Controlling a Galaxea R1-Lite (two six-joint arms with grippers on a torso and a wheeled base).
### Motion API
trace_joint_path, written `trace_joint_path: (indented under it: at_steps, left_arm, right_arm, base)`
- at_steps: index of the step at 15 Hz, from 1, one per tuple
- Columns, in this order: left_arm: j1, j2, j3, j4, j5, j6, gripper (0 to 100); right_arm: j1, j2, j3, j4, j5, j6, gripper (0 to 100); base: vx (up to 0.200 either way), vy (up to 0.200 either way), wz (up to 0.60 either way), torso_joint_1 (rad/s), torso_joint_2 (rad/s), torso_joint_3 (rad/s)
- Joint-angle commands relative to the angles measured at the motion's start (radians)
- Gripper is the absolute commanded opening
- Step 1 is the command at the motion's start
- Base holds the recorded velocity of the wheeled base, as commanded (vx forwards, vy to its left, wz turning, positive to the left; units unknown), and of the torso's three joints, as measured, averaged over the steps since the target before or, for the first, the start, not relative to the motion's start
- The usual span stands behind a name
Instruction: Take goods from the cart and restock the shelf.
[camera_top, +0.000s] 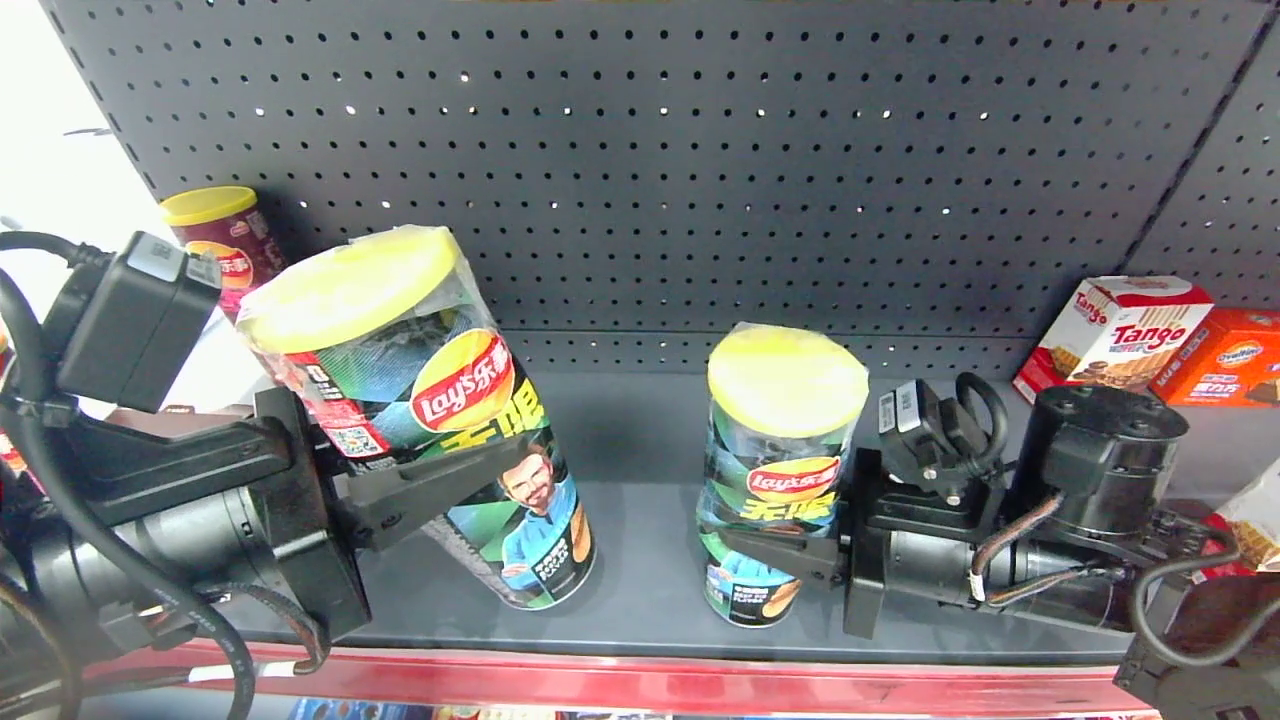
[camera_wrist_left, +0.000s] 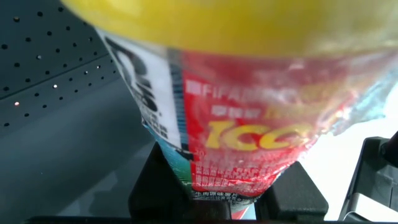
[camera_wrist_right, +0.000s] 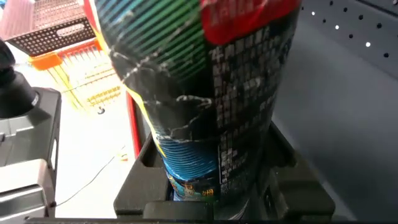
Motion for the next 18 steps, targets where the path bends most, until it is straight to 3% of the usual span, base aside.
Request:
trace_joint_path:
  at_steps: [1, 6, 7, 14, 18]
  left_arm:
    - [0.001, 0.000, 0.003, 0.000, 0.001, 0.000, 0]
    - [0.001, -0.008, 0.020, -0.002, 0.001, 0.000, 0]
    - [0.001, -0.010, 0.022, -0.002, 0.001, 0.000, 0]
    - [0.001, -0.033, 0.042, -0.002, 0.003, -0.002, 0]
    - [-0.001, -0.037, 0.043, -0.002, 0.003, -0.002, 0]
  right_arm:
    - [0.001, 0.035, -0.007, -0.003, 0.001, -0.001, 0]
    - [-0.001, 0.049, -0.007, -0.007, 0.001, -0.001, 0]
    - [-0.001, 0.047, -0.006, -0.007, 0.001, -0.001, 100]
    - [-0.041, -0.116, 0.025, -0.015, -0.032, -0.001, 100]
    - [-0.090, -0.401, 0.174, -0.004, -0.035, 0.009, 100]
  base:
    - [0.000, 0.000, 0.00, 0.000, 0.00, 0.000]
    - [0.000, 0.000, 0.00, 0.000, 0.00, 0.000]
    - [0.000, 0.000, 0.00, 0.000, 0.00, 0.000]
    - [0.000, 0.000, 0.00, 0.000, 0.00, 0.000]
    - [0.000, 0.000, 0.00, 0.000, 0.00, 0.000]
